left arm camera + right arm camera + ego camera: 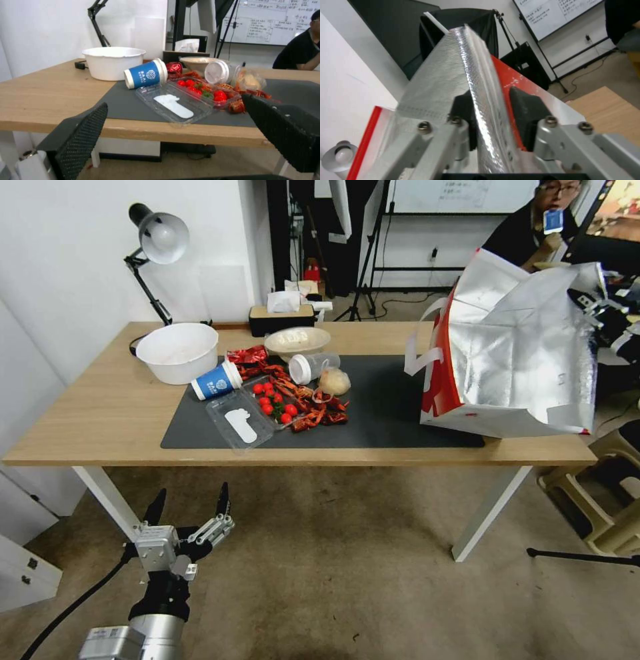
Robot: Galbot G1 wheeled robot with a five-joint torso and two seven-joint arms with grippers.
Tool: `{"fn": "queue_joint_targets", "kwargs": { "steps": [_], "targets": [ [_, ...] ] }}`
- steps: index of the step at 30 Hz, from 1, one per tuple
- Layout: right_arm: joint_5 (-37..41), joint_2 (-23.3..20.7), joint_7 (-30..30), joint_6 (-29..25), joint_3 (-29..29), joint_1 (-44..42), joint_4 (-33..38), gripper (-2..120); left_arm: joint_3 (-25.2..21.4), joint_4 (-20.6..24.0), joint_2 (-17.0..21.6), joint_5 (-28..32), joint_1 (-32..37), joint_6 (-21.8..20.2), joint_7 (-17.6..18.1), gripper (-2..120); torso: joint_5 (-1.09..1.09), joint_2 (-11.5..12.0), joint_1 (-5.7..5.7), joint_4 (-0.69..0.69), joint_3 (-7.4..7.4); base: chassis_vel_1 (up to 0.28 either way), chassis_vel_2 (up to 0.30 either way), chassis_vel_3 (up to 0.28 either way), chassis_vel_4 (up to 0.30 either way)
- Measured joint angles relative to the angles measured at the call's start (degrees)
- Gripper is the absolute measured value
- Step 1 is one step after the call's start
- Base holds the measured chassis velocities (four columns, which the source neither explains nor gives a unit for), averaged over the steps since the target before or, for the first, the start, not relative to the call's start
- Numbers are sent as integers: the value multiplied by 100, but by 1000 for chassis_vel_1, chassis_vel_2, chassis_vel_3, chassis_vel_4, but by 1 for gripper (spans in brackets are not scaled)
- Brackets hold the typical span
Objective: Pick up the food delivery bag from the floor and place it on the table.
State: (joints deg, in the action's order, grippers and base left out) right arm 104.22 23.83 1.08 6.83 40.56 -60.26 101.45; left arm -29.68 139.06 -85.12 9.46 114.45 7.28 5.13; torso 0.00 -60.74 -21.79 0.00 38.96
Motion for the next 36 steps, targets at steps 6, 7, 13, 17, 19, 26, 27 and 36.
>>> {"fn": "queue_joint_targets", "kwargs": {
  "steps": [6,7,13,17,19,26,27,36],
  "targets": [
    [-118,-6,1,-72,-4,47,-19,49,19,-2,-1,-5,9,15,8,100,0,0,0,0,0,0,0,0,0],
    [-118,-6,1,-72,-4,47,-19,49,19,-2,-1,-5,9,15,8,100,0,0,0,0,0,0,0,0,0],
    [-818,-54,11,-247,-19,11,-65,75,41,-2,-6,-31,63,96,48,100,0,0,0,0,0,0,0,0,0],
    [-991,-80,-15,-275,5,-66,7,88,61,8,-9,-38,113,149,65,100,0,0,0,0,0,0,0,0,0],
    [-991,-80,-36,-271,43,-126,64,97,65,27,-10,-38,142,163,69,100,0,1,0,0,0,0,0,0,0],
    [-938,-56,-16,-264,95,-184,167,100,39,96,27,-14,171,167,71,100,0,0,0,0,0,0,0,0,0],
    [-935,-58,-15,-262,101,-188,176,100,36,101,32,-12,174,168,72,100,0,1,0,0,0,0,0,0,0],
    [-871,-80,0,-227,215,-322,351,100,66,134,26,1,229,199,93,100,0,0,0,0,0,0,0,0,0]
  ]
}}
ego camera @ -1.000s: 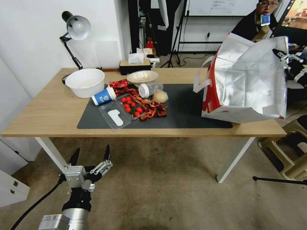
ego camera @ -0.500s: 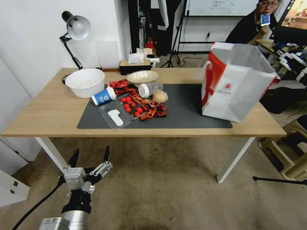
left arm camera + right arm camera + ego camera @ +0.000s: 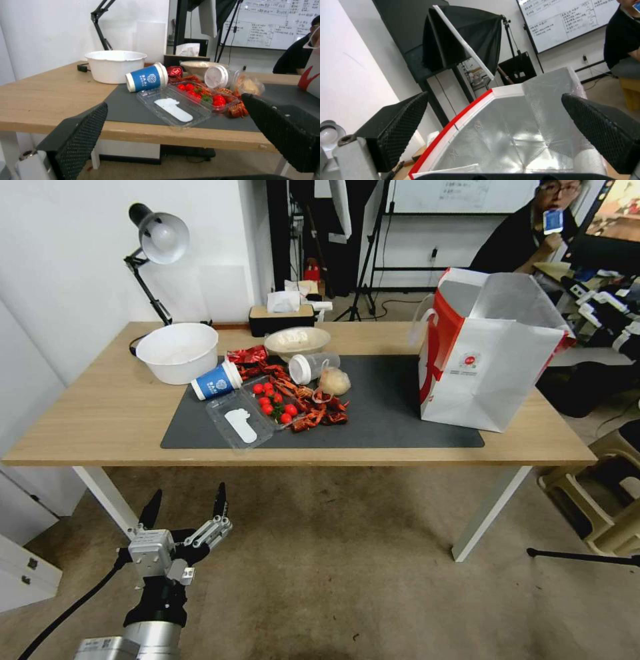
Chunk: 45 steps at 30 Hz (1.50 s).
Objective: Pick up the food delivery bag from the floor and place it on the table.
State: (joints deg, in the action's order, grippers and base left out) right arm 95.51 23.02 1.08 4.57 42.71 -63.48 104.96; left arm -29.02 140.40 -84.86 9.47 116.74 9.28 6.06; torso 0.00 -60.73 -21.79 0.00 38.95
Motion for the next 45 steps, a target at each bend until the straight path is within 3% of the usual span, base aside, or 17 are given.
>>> {"fn": "queue_joint_targets", "kwargs": {
  "steps": [18,27,38,42,45],
  "targets": [
    [-159,84,-159,-81,214,-345,458,100,-4,24,-8,-12,52,62,-6,100,0,0,0,0,0,0,0,0,0],
    [-805,195,-284,-291,273,-633,949,100,-6,22,11,-1,29,63,-8,100,0,0,0,0,0,0,0,0,0],
    [-2503,627,-52,-1187,154,-1171,1729,100,-23,14,4,5,7,73,-25,100,-1,0,0,0,0,0,0,0,0],
    [-3307,772,79,-1466,76,-1300,1950,100,-17,7,-9,3,-9,73,-28,100,-1,0,0,0,0,0,0,0,0],
    [-4410,970,407,-1661,-16,-1452,2177,100,-23,0,-13,1,-14,76,-28,100,-1,0,0,0,0,0,0,0,0]
  ]
}}
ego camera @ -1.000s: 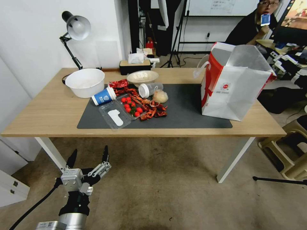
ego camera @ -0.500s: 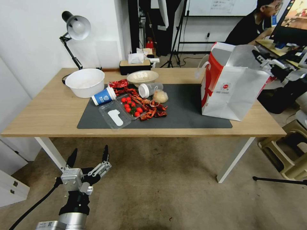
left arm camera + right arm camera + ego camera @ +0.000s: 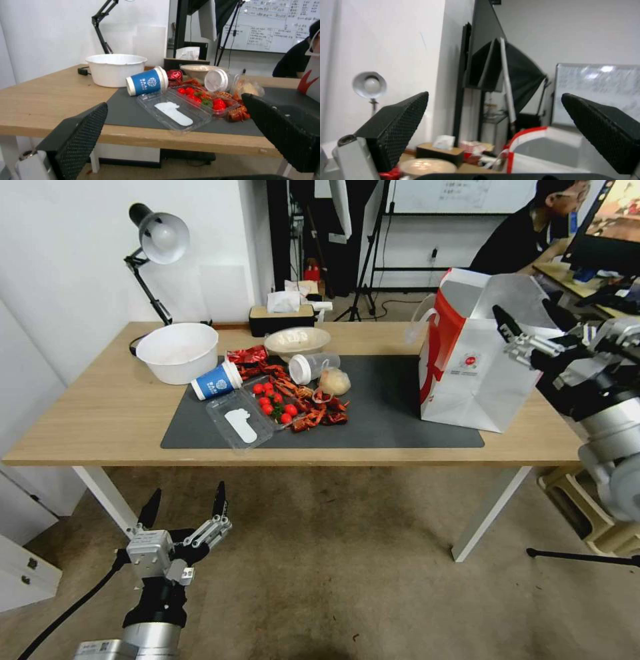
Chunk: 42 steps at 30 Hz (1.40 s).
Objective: Pick up the food delivery bag from the floor and place it on the table.
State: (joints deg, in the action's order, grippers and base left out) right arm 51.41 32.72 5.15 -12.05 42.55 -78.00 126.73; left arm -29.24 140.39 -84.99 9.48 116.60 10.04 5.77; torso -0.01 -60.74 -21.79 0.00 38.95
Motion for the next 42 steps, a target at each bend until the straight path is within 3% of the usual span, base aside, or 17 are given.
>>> {"fn": "queue_joint_targets", "kwargs": {
  "steps": [12,19,21,24,32,42],
  "targets": [
    [-2040,768,761,-331,-12,-983,858,100,-5,-13,-23,-26,-36,6,0,100,0,0,0,0,0,0,0,0,0],
    [-3415,1918,1216,-675,-321,-2209,1112,100,-8,-24,-30,-82,-68,-24,-65,100,0,0,0,0,-1,0,0,0,0],
    [-3516,2057,1263,-704,-383,-2330,1126,100,-8,-24,-33,-96,-71,-31,-71,100,0,0,0,0,-1,0,0,0,0],
    [-3724,2595,1360,-736,-712,-2679,1193,100,-5,-24,-50,-139,-91,-78,-83,100,0,0,0,0,0,0,0,0,0],
    [-4119,3234,1439,-774,-1362,-2915,1116,100,-19,-42,-25,-140,-148,-86,-76,100,2,0,0,0,0,0,0,0,0],
    [-4419,3591,1361,-935,-1832,-2928,843,100,-21,-103,-4,-138,-215,-90,-103,100,1,0,0,0,0,0,0,0,0]
  ]
}}
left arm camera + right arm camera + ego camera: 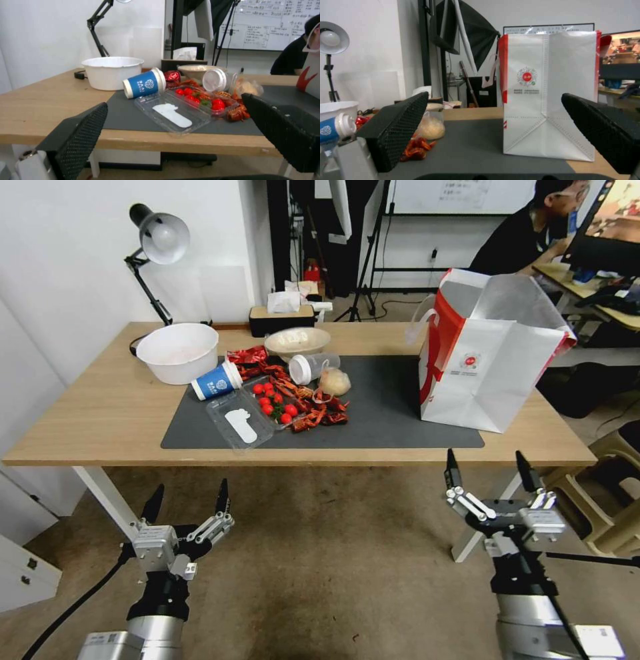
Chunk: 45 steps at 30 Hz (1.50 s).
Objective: Pick up the food delivery bag from the floor and place it on the table.
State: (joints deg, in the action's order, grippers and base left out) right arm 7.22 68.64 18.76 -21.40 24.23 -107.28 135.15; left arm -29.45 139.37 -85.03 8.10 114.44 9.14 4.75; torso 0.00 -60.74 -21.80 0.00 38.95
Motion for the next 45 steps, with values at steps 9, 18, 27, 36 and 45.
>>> {"fn": "queue_joint_targets", "kwargs": {
  "steps": [9,18,27,36,45],
  "targets": [
    [-20,153,-108,-137,-203,52,-232,100,2,-4,-6,-10,-31,-15,-58,100,0,0,0,0,0,0,0,0,0],
    [-167,287,-224,-271,-433,130,-578,100,-3,-72,-10,-32,-106,-33,-65,100,0,1,0,0,0,0,0,0,0],
    [-299,382,-346,-337,-546,205,-842,100,-16,-121,-9,-31,-182,-78,-65,100,0,1,0,0,0,0,0,0,0],
    [-431,442,-481,-473,-549,242,-983,100,-21,-196,-6,-41,-211,-81,-65,100,0,1,0,0,0,0,0,0,0],
    [-517,467,-495,-581,-525,265,-1017,100,-13,-201,-5,-78,-219,-111,-59,100,0,1,0,0,0,0,0,0,0]
  ]
}}
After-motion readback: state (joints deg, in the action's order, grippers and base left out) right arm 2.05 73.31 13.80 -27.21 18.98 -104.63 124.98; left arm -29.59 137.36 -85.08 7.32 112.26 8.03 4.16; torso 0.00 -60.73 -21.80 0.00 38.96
